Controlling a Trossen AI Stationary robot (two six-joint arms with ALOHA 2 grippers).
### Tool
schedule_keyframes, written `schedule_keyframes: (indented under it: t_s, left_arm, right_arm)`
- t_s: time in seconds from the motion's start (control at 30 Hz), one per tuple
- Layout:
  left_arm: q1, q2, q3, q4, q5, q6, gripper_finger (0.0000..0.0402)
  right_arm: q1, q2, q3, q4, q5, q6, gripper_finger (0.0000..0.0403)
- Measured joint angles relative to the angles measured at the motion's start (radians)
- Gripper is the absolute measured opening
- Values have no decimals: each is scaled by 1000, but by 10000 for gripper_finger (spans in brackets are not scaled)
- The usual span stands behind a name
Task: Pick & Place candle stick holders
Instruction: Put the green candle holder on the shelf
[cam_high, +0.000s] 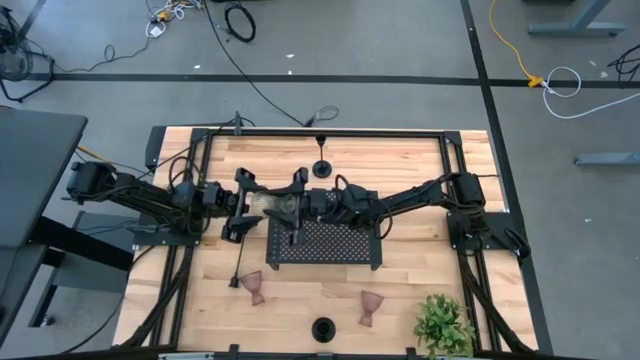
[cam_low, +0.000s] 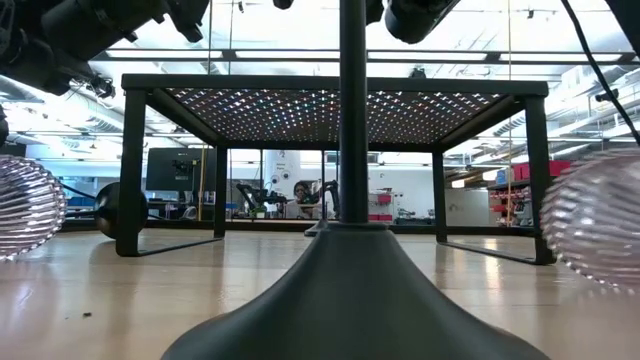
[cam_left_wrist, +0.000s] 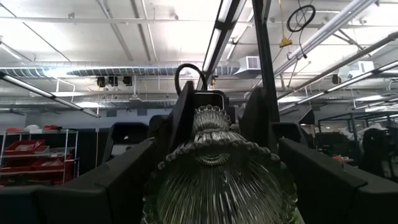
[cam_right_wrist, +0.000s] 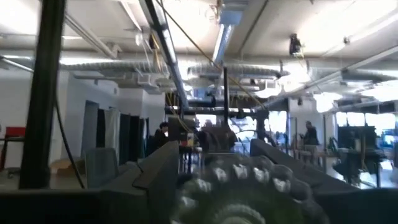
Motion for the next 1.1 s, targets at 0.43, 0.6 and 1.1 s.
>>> schedule_keyframes:
  t_s: [0.43, 0.6, 1.1]
  left_arm:
    - [0, 0, -1, 4, 10, 5, 317]
    - [0, 0, -1, -2, 6, 2, 317]
    - [0, -4, -5, -73, 17, 1, 273]
  right_arm:
    - [3, -6, 7, -29, 15, -24, 146]
    - [6, -52, 7, -162, 59, -38, 145]
    - [52, -206, 5, -701, 332, -23, 145]
